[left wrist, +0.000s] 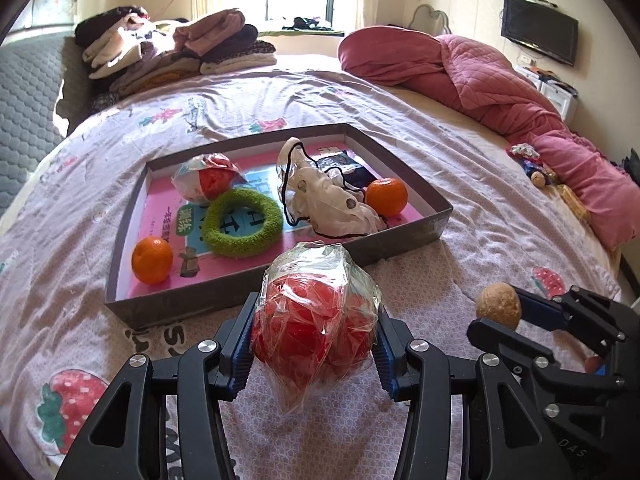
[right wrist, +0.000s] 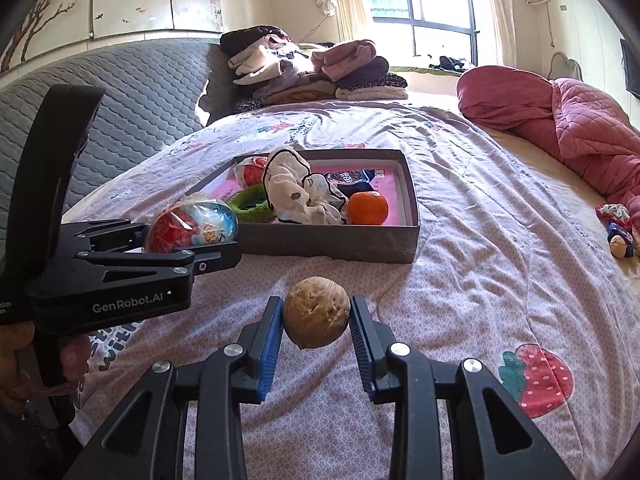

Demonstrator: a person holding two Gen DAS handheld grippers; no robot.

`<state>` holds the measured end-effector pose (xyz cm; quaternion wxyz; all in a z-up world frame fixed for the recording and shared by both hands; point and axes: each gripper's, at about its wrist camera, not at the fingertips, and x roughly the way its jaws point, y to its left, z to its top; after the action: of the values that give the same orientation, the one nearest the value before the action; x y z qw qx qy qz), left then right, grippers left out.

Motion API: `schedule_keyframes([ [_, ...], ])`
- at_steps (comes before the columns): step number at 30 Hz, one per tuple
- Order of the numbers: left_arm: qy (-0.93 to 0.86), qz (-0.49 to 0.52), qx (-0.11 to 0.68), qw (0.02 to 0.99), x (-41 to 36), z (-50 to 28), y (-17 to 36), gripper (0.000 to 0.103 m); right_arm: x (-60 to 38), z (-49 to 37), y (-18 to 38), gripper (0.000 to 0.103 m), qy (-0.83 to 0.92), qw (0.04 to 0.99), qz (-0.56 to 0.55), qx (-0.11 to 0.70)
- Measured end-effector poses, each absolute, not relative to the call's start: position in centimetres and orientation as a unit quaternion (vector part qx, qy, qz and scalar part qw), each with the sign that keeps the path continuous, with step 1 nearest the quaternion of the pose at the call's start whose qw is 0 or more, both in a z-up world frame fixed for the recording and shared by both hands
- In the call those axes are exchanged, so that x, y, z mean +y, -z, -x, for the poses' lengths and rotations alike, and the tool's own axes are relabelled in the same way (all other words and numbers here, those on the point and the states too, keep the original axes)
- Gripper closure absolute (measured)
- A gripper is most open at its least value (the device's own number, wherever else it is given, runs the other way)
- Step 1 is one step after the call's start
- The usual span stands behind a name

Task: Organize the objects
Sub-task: 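Close the left tool on the red-candy bag while the right tool grasps the brown bun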

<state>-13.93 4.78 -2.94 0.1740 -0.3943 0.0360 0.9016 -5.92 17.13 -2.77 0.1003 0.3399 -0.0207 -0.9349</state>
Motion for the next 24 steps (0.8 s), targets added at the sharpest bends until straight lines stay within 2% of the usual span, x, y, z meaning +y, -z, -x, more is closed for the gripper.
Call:
schedule_keyframes([
  [24,-0.913,0.379,0.017,0.151,3.1,14.5,1.4,0.051,16.3,7.7,0.1,0.069,0.943,0.116,-0.310,-0.014],
])
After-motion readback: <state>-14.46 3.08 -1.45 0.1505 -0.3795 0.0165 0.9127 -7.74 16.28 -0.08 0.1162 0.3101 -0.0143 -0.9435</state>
